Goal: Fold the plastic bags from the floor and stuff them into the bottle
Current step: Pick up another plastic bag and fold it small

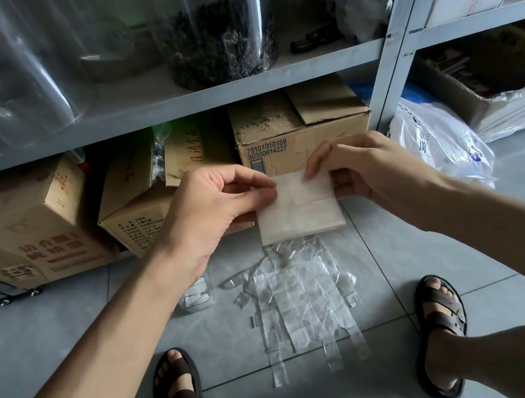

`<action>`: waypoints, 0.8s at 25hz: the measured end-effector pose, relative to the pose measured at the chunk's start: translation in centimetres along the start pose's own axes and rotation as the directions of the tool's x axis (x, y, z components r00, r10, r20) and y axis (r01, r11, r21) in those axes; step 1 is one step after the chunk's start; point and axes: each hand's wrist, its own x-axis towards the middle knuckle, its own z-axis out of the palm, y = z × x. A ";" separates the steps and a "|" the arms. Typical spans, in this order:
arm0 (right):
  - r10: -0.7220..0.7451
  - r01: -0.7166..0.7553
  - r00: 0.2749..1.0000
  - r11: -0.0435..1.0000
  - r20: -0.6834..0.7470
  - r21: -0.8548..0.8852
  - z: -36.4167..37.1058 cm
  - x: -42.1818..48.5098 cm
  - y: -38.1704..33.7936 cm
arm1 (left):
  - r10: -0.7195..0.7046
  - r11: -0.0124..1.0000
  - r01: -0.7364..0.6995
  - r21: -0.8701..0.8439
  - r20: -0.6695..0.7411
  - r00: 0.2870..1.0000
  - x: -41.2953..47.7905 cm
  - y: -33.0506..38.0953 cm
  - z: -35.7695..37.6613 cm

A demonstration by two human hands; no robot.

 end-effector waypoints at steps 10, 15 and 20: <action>-0.018 0.018 1.000 1.000 -0.012 -0.003 -0.1 -0.1 0.0 | 0.096 0.994 -0.094 0.051 -0.034 0.995 0.0 0.0 0.0; 0.088 -0.073 0.995 0.952 -0.039 0.299 0.0 0.1 0.5 | 0.158 0.987 -0.146 0.067 -0.223 0.962 0.1 -0.1 0.0; 0.152 -0.152 0.988 0.914 0.031 0.377 1.5 0.2 0.6 | 0.168 0.986 -0.161 0.049 -0.280 0.945 0.1 -0.2 0.0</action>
